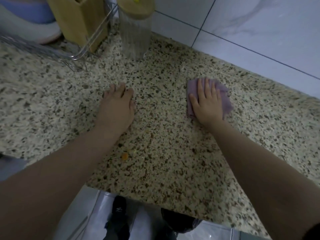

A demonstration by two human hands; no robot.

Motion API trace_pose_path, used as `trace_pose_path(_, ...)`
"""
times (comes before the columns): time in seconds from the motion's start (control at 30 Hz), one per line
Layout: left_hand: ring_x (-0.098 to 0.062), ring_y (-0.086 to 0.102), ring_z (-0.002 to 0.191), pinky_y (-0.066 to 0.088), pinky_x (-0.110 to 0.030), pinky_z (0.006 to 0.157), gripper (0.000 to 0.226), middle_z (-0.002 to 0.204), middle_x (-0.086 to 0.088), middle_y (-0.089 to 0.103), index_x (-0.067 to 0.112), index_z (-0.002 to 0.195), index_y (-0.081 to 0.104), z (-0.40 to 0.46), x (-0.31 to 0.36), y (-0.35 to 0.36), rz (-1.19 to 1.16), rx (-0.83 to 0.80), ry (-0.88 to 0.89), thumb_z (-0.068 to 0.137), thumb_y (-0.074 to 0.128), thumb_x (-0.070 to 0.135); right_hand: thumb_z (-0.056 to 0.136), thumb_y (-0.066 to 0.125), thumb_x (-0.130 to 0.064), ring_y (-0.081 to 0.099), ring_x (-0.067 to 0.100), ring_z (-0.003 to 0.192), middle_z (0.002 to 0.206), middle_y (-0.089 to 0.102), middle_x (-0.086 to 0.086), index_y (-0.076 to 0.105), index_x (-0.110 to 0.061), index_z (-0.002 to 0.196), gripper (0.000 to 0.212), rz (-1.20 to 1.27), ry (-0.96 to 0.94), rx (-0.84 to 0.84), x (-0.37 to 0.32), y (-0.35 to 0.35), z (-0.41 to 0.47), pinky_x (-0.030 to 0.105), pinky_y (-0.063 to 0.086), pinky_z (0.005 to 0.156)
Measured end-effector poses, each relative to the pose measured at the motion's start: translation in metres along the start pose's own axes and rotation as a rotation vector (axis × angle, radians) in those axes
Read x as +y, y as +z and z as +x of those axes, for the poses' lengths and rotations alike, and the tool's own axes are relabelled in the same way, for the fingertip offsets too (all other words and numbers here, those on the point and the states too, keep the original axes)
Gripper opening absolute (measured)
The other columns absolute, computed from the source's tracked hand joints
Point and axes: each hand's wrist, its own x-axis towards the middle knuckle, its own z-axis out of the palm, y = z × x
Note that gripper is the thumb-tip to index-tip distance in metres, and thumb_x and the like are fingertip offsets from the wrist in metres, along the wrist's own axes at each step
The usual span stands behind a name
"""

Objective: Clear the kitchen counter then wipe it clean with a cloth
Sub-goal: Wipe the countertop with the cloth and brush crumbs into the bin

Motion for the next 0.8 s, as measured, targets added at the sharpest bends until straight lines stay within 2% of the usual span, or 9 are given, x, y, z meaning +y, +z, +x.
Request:
trace_pose_path(0.07,-0.042,0.026,0.143,0.027,-0.053,0.116,0.047,0.156,-0.016,0.032,0.012,0.145,0.042,0.002,-0.001,-0.004,0.055,-0.043,0.019,0.101,0.037,0.027,0.101,0.008,-0.056,-0.003,0.030,0.153,0.166,0.002,0.012,0.004,-0.013,0.158,0.072,0.003,-0.033,0.008,-0.019,0.000,-0.011,0.049,0.009,0.123)
trace_pose_path(0.13,-0.045,0.023,0.144,0.027,-0.055,0.115,0.049,0.157,-0.017,0.028,0.011,0.147,0.038,0.003,-0.001,-0.008,0.101,-0.082,0.035,0.101,0.035,0.028,0.104,0.010,-0.051,-0.010,0.029,0.152,0.165,-0.003,0.012,0.002,-0.010,0.158,0.068,-0.006,-0.145,0.013,-0.049,0.005,-0.042,0.047,0.005,0.124)
trace_pose_path(0.23,-0.046,0.020,0.144,0.026,-0.056,0.115,0.050,0.159,-0.018,0.023,0.011,0.149,0.032,0.002,-0.001,-0.010,0.131,-0.141,0.050,0.101,0.035,0.025,0.106,0.017,-0.048,-0.007,0.027,0.153,0.166,0.001,0.010,0.006,-0.011,0.158,0.065,0.015,-0.250,0.027,-0.072,0.009,-0.065,0.045,0.004,0.124)
trace_pose_path(0.37,-0.046,0.015,0.146,0.022,-0.055,0.118,0.054,0.161,-0.018,0.016,0.013,0.152,0.024,0.002,-0.003,-0.011,0.143,-0.155,0.069,0.100,0.037,0.023,0.104,0.014,-0.051,0.000,0.029,0.153,0.165,0.008,0.011,0.008,-0.011,0.158,0.068,-0.008,-0.426,-0.017,-0.067,0.002,0.003,0.047,0.007,0.124)
trace_pose_path(0.57,-0.045,0.009,0.147,0.019,-0.054,0.119,0.058,0.163,-0.017,0.007,0.015,0.154,0.013,0.002,0.003,-0.012,0.212,-0.180,0.057,0.101,0.034,0.027,0.104,0.016,-0.048,0.016,0.029,0.151,0.163,0.020,0.013,0.015,-0.008,0.157,0.066,-0.058,-0.510,0.028,-0.090,0.001,0.111,0.042,0.011,0.124)
trace_pose_path(0.67,-0.041,-0.005,0.149,0.008,-0.051,0.122,0.059,0.164,-0.012,-0.006,0.020,0.155,0.004,0.007,0.004,-0.014,0.204,-0.254,0.016,0.103,0.031,0.024,0.104,0.017,-0.046,0.015,0.027,0.152,0.164,0.018,0.010,0.014,-0.010,0.157,0.064,-0.059,-0.498,0.037,-0.097,0.000,0.126,0.042,0.011,0.123)
trace_pose_path(0.8,-0.043,-0.001,0.148,0.010,-0.053,0.121,0.059,0.163,-0.015,-0.002,0.016,0.155,0.006,0.004,0.004,-0.011,0.207,-0.225,0.040,0.102,0.030,0.022,0.104,0.017,-0.043,0.015,0.029,0.151,0.163,0.019,0.011,0.016,-0.010,0.157,0.062,-0.025,-0.544,0.036,-0.105,-0.005,0.085,0.044,0.015,0.122)
